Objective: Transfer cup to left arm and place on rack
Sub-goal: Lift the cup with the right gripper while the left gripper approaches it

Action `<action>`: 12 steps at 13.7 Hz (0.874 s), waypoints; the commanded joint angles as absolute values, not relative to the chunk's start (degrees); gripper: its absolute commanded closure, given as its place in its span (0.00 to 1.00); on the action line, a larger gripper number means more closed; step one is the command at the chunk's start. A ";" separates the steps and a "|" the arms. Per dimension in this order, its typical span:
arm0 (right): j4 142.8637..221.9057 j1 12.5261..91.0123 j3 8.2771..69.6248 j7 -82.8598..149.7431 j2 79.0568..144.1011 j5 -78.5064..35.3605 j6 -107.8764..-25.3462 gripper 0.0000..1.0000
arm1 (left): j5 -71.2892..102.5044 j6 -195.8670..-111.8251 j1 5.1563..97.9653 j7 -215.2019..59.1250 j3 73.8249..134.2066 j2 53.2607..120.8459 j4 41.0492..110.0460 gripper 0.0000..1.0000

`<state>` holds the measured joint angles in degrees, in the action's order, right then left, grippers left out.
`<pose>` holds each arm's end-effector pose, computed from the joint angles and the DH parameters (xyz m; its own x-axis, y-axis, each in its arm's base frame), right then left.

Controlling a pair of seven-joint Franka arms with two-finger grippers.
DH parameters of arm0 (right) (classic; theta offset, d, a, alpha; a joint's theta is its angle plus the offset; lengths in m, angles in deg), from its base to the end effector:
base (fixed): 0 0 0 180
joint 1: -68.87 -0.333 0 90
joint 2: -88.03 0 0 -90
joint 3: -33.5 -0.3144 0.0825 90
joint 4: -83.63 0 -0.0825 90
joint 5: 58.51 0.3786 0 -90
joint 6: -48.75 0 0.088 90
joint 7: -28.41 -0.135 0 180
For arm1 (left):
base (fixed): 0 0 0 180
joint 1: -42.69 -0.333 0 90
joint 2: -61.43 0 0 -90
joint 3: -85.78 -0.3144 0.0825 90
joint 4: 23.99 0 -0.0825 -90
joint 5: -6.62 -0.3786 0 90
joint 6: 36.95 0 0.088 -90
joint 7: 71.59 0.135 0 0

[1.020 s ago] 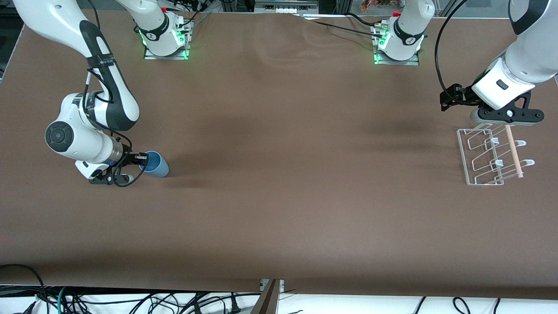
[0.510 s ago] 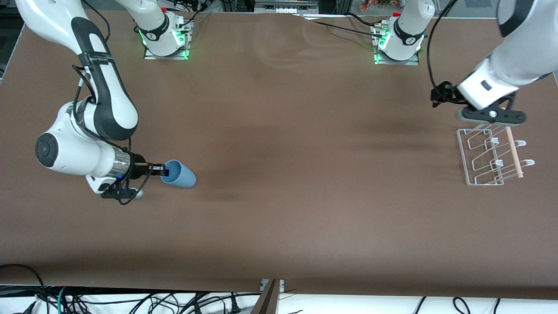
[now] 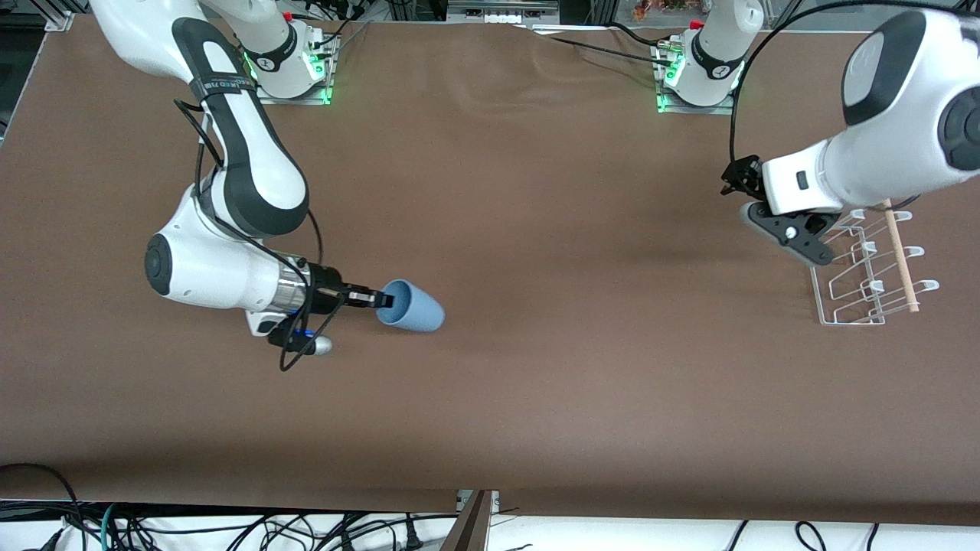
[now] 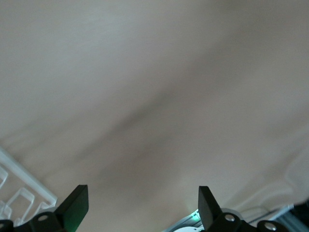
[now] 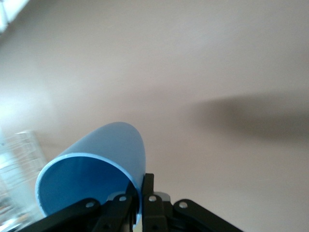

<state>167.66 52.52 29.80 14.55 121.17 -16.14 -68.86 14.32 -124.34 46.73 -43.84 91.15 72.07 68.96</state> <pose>0.6555 0.2877 0.3382 0.9525 -0.1636 -0.2567 -0.2874 -0.7615 -0.5810 0.5633 -0.1090 0.4658 0.7772 -0.6038 -0.1771 -0.5548 -0.7904 0.2597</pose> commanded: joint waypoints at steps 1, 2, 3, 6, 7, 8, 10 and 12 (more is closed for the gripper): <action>163.45 50.16 30.07 12.16 124.05 -8.96 -68.85 1.00 | 21.78 -122.99 45.25 -33.48 91.23 79.08 62.94 0.00; 161.86 48.58 30.07 9.80 124.67 -7.81 -69.46 1.00 | 25.13 -124.38 44.45 -29.79 91.23 80.84 62.85 0.00; 160.20 46.91 30.07 7.34 125.55 -7.53 -71.03 1.00 | 28.73 -127.27 44.18 -24.53 91.23 81.90 62.85 0.00; 154.83 41.55 30.07 -0.05 128.54 -7.36 -76.40 1.00 | 34.98 -134.32 45.84 -9.66 92.28 83.84 62.93 0.00; 154.21 40.23 30.07 -1.63 128.89 -6.92 -76.93 1.00 | 37.96 -135.55 46.02 -6.93 92.46 84.19 62.93 0.00; 153.85 39.17 30.07 -2.26 129.16 -5.96 -77.90 1.00 | 39.91 -136.78 46.72 -4.64 92.81 84.20 63.20 0.00; 152.37 36.71 30.07 -3.14 130.03 -0.18 -80.44 1.00 | 42.99 -138.89 47.87 -0.07 93.07 84.20 63.29 0.00; 152.09 35.73 30.07 -4.11 130.04 1.61 -81.51 1.00 | 44.31 -140.47 48.57 6.86 93.16 84.02 63.20 0.00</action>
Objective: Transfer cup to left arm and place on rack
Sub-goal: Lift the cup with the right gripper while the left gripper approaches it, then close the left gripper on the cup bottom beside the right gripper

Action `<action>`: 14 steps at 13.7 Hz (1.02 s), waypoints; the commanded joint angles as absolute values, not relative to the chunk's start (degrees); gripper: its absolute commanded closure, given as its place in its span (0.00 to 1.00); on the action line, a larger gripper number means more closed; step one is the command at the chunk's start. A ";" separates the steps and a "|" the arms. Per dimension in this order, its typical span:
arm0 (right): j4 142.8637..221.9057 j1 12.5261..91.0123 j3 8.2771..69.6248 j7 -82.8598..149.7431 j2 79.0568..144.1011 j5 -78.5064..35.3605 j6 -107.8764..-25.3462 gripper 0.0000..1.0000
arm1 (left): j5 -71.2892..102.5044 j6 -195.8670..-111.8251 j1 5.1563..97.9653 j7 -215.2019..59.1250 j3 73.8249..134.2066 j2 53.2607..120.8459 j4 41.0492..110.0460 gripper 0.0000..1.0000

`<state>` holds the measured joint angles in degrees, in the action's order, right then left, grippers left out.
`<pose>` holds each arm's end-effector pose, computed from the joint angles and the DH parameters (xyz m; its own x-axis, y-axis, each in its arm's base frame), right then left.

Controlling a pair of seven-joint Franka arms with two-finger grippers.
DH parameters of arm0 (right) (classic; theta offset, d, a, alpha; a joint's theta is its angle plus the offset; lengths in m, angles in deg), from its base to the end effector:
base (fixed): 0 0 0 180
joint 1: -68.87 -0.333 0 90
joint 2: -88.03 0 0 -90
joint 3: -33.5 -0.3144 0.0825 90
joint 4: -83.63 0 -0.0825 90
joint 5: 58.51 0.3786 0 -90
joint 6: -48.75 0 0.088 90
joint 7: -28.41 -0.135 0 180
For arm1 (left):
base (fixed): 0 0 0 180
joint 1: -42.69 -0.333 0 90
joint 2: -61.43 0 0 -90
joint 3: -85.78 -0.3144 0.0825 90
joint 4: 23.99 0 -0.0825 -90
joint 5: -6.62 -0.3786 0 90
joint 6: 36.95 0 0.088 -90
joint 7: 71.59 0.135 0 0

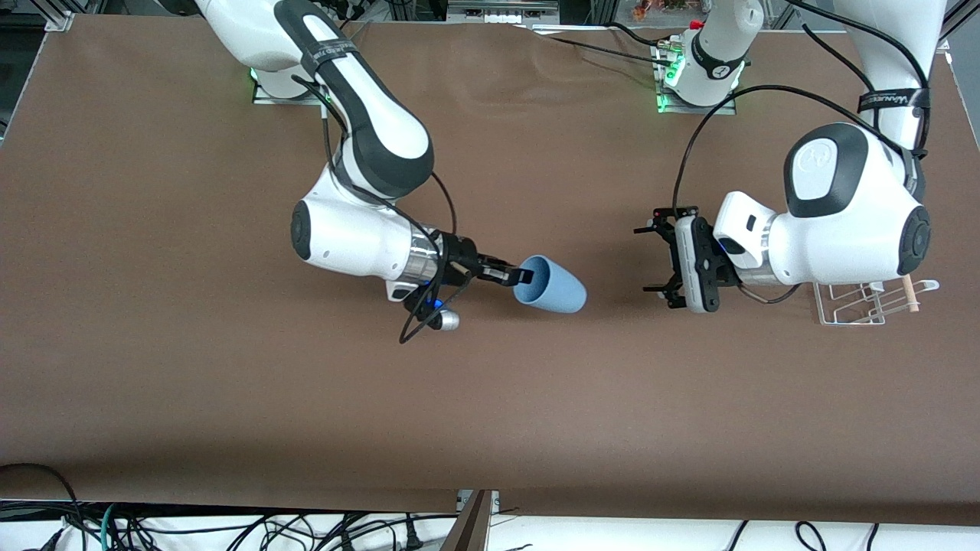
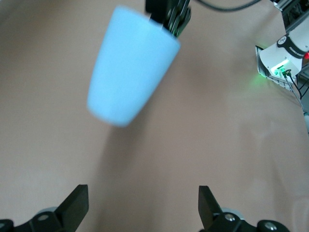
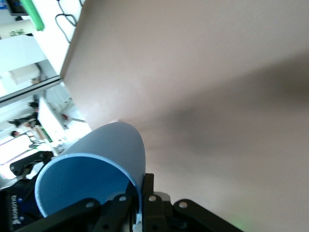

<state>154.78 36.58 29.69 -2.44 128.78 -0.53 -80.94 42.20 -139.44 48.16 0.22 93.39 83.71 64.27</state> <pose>0.6178 0.4828 0.3744 0.8720 -0.2658 -0.4111 -0.4885 -0.5247 -0.6971 0.6255 -0.2019 0.4160 0.3317 -0.8001 0.4999 -0.9211 -0.1602 0.3547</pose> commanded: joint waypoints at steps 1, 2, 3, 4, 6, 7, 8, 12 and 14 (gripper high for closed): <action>152.01 35.38 30.07 -5.15 129.95 1.61 -81.51 1.00 | 45.89 -141.35 49.10 11.94 93.16 84.11 63.46 0.00; 151.92 34.86 30.07 -6.99 129.86 1.61 -81.51 1.00 | 47.90 -141.45 49.36 15.39 93.07 84.11 63.81 0.00; 151.31 34.59 30.07 -8.66 129.78 1.61 -81.51 1.00 | 48.19 -141.97 49.37 16.99 93.07 84.02 63.90 0.00; 150.61 34.59 30.07 -9.90 129.77 1.61 -81.25 1.00 | 48.27 -142.85 49.28 18.31 93.07 84.02 63.81 0.00; 150.16 34.59 29.99 -12.01 129.77 1.61 -81.24 1.00 | 48.36 -145.74 49.01 20.60 93.07 83.93 63.81 0.00; 150.16 34.59 29.73 -13.06 129.69 1.61 -81.24 1.00 | 48.71 -147.76 49.10 21.04 93.07 84.02 63.90 0.00; 150.16 34.76 28.68 -14.12 129.69 1.61 -81.42 1.00 | 50.28 -149.69 49.36 21.05 93.07 84.19 63.90 0.00; 150.16 34.77 28.40 -14.74 129.60 1.61 -81.51 1.00 | 53.11 -150.94 50.76 21.40 93.07 84.90 64.16 0.00; 150.16 34.77 28.40 -14.74 129.60 1.61 -81.51 1.00 | 53.11 -150.85 51.38 21.40 93.16 84.72 66.44 0.00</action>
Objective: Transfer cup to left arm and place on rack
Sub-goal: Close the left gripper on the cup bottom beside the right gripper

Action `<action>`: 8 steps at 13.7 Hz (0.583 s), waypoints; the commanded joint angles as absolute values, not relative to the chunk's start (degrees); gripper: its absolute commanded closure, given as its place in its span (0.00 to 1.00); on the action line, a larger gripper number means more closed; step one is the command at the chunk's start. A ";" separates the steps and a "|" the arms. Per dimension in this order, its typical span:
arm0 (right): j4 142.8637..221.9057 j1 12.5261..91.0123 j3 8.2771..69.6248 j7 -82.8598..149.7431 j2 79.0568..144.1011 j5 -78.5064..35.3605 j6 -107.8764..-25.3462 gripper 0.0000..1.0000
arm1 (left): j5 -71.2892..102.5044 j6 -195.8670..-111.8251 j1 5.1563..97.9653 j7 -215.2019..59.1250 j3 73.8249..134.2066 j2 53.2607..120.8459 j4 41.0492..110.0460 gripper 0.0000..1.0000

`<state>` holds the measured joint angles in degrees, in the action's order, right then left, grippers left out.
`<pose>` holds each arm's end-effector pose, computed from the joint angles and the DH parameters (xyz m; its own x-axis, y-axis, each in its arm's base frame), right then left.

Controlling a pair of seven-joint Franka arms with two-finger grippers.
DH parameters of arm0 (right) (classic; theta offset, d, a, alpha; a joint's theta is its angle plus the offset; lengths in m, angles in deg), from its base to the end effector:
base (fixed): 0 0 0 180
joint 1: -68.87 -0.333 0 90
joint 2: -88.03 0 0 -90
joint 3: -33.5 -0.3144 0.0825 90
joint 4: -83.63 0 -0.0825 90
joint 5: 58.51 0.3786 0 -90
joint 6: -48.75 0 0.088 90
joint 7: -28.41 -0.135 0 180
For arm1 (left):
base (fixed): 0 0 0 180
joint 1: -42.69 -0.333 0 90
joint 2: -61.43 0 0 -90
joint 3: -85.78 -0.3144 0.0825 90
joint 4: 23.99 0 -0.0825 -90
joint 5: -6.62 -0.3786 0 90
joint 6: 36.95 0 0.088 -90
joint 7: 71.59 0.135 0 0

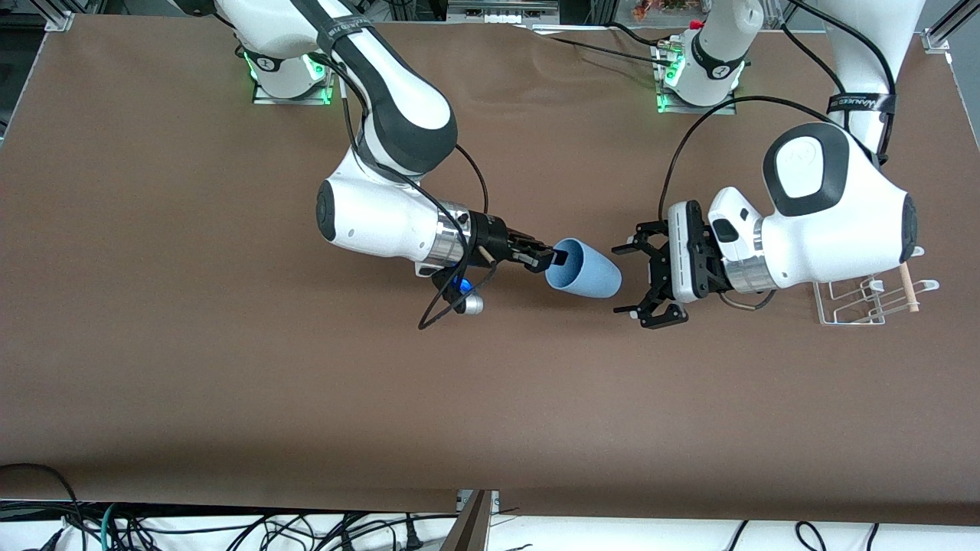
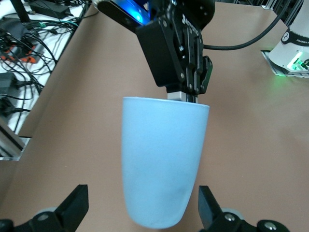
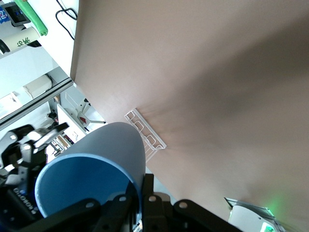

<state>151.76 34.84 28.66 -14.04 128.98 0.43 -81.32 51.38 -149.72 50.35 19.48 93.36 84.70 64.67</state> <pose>0.6037 0.5123 0.4009 0.7809 -0.3146 -0.5396 -0.6234 -0.4475 -0.6412 0.6445 -0.2294 0.4204 0.0634 -0.7192 0.6919 -0.9962 -0.0035 0.0876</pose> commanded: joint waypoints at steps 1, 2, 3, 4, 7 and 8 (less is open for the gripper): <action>150.16 34.77 28.40 -14.74 129.60 1.61 -81.51 1.00 | 53.11 -150.85 51.65 21.49 93.07 84.46 67.23 0.00; 150.16 34.77 28.40 -14.74 129.60 1.61 -81.51 1.00 | 53.11 -151.03 51.74 21.49 93.16 84.63 67.24 0.00; 150.16 34.77 28.40 -14.74 129.60 1.61 -81.51 1.00 | 53.11 -151.99 51.83 21.49 93.16 84.72 67.24 0.00; 150.16 34.77 28.40 -14.74 129.51 1.61 -81.51 1.00 | 53.20 -153.21 52.26 21.49 93.16 84.72 67.42 0.00; 150.16 34.77 28.40 -14.74 129.51 1.61 -81.51 1.00 | 56.35 -153.49 52.79 21.49 93.16 85.43 68.12 0.38; 150.16 34.77 28.40 -14.74 129.51 1.61 -81.51 1.00 | 56.45 -153.58 53.14 21.49 93.07 85.43 68.03 0.57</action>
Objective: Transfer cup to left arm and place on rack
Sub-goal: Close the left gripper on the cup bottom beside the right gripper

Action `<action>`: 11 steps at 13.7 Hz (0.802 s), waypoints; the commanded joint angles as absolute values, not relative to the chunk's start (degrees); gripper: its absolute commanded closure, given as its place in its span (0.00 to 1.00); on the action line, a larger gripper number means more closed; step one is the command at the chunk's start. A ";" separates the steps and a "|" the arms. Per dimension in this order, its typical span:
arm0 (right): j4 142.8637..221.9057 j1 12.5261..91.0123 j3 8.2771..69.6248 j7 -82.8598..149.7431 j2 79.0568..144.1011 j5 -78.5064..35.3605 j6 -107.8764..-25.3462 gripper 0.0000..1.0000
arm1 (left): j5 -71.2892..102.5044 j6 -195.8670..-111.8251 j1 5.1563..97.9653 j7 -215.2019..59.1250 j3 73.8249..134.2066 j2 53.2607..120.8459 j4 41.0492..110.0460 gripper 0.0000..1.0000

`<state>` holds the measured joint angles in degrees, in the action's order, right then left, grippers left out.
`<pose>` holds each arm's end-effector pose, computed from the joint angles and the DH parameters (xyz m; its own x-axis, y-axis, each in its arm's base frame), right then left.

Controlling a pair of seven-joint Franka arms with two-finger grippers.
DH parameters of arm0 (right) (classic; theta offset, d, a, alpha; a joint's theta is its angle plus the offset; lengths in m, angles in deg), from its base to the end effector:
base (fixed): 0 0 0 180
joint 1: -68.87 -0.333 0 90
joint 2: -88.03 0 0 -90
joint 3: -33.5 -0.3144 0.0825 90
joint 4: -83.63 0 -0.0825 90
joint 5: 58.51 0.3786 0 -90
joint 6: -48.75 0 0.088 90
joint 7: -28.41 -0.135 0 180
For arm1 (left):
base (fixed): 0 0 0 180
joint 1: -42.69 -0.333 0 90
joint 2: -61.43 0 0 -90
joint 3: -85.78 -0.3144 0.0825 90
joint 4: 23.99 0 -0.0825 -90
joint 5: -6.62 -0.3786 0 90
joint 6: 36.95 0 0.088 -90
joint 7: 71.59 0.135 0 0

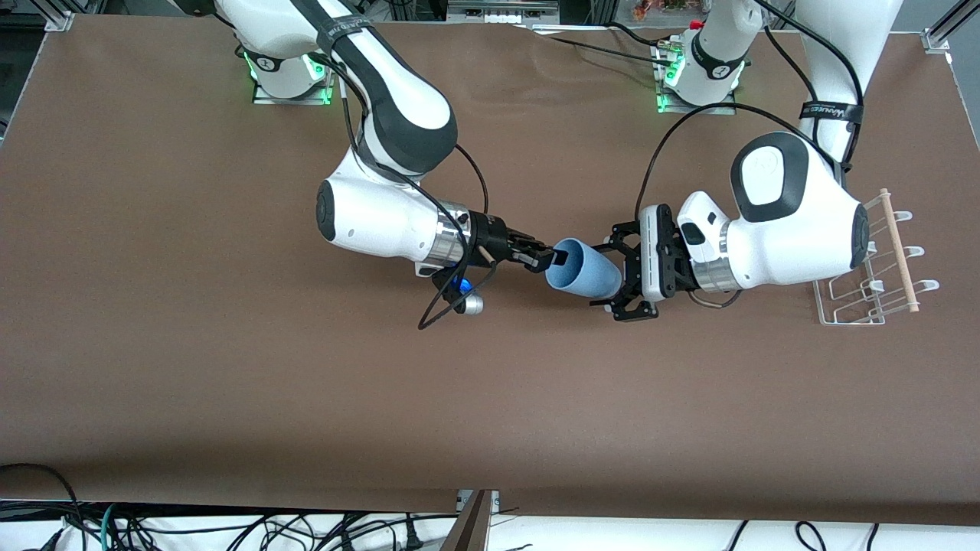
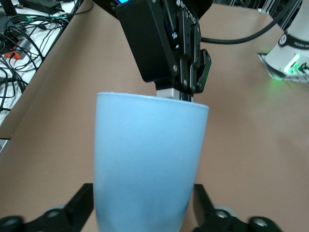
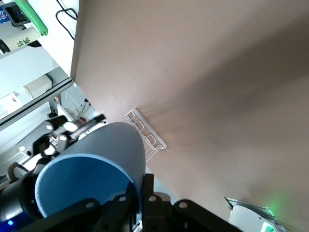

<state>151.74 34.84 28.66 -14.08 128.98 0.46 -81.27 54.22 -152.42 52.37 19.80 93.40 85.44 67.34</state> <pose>0.6036 0.5123 0.4011 0.7804 -0.3142 -0.5407 -0.6240 -0.4473 -0.6408 0.6352 -0.2513 0.3946 0.0941 -0.7009 0.7070 -0.9926 -0.0111 0.1211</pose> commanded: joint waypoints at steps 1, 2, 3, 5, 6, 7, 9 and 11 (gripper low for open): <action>150.16 34.77 28.40 -14.74 129.51 1.61 -81.51 1.00 | 56.45 -153.49 53.15 21.49 93.07 85.43 68.03 0.71; 150.16 34.77 28.40 -14.74 129.51 1.61 -81.51 1.00 | 56.36 -153.32 53.06 21.49 93.07 85.43 68.03 0.84; 150.16 34.77 28.40 -14.74 129.51 1.61 -81.51 1.00 | 56.27 -153.05 52.97 21.49 93.07 85.34 68.03 0.89; 150.16 34.85 28.40 -14.74 129.51 1.61 -81.33 1.00 | 55.92 -152.44 52.71 21.49 93.07 85.08 68.03 0.89; 150.16 34.94 28.40 -14.74 129.42 1.61 -81.25 0.71 | 55.75 -151.65 52.45 21.49 93.07 84.99 67.95 0.89; 150.16 35.03 28.67 -14.40 129.25 1.35 -81.16 0.01 | 55.57 -150.77 52.18 21.40 92.99 84.81 67.86 0.89; 150.16 35.47 29.02 -14.48 129.16 1.35 -80.72 0.00 | 55.31 -149.98 51.74 21.31 92.72 84.37 67.59 0.89; 150.16 37.48 29.19 -14.39 128.29 1.26 -77.83 0.00 | 52.96 -147.35 51.48 20.88 92.28 83.76 67.33 0.89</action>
